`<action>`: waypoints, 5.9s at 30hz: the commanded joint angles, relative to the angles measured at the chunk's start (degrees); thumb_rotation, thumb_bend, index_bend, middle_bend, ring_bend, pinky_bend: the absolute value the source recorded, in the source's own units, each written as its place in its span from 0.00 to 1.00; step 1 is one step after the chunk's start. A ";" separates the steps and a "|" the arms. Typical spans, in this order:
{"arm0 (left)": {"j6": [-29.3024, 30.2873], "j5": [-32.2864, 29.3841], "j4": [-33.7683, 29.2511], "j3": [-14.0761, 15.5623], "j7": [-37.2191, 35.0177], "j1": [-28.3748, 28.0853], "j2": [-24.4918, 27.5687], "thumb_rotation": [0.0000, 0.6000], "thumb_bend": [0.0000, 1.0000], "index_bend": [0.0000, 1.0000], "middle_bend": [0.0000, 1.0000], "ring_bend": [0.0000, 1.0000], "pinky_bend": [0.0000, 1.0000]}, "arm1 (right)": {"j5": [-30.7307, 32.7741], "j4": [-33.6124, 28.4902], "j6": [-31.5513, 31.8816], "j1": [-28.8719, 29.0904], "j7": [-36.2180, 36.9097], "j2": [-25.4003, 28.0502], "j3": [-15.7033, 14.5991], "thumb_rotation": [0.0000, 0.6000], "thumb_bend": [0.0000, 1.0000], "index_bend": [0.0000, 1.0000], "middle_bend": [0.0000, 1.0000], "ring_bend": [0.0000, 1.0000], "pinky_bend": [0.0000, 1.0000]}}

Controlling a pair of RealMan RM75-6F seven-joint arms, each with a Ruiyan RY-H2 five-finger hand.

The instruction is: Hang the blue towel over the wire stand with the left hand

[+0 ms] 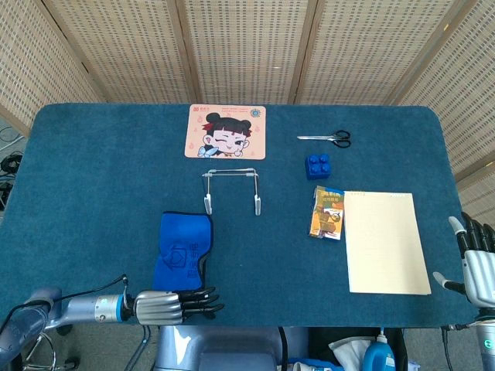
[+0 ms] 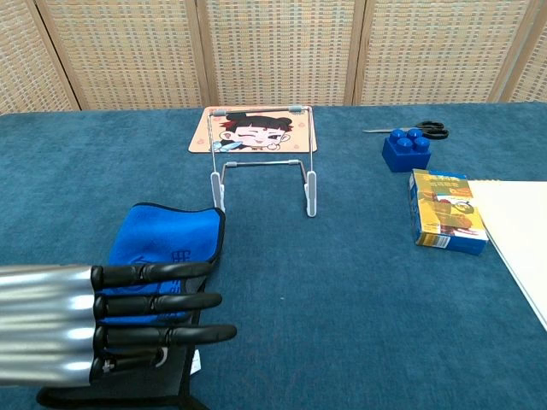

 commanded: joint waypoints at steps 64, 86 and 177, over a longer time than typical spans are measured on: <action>-42.48 -69.59 -36.91 -31.70 -7.57 2.96 6.97 1.00 0.24 0.34 0.00 0.00 0.00 | 1.46 0.32 -2.53 0.96 -1.40 -0.45 -0.25 1.00 0.00 0.00 0.00 0.00 0.00; -42.83 -74.71 -33.18 -32.06 -4.88 2.79 2.23 1.00 0.24 0.38 0.00 0.00 0.00 | 1.40 0.10 -2.73 1.03 -1.57 -0.42 -0.49 1.00 0.00 0.00 0.00 0.00 0.00; -28.00 -66.21 -75.47 -41.59 -9.65 5.19 29.49 1.00 0.41 0.75 0.00 0.00 0.00 | 1.91 -0.30 -3.45 1.21 0.00 0.38 -0.46 1.00 0.00 0.00 0.00 0.00 0.00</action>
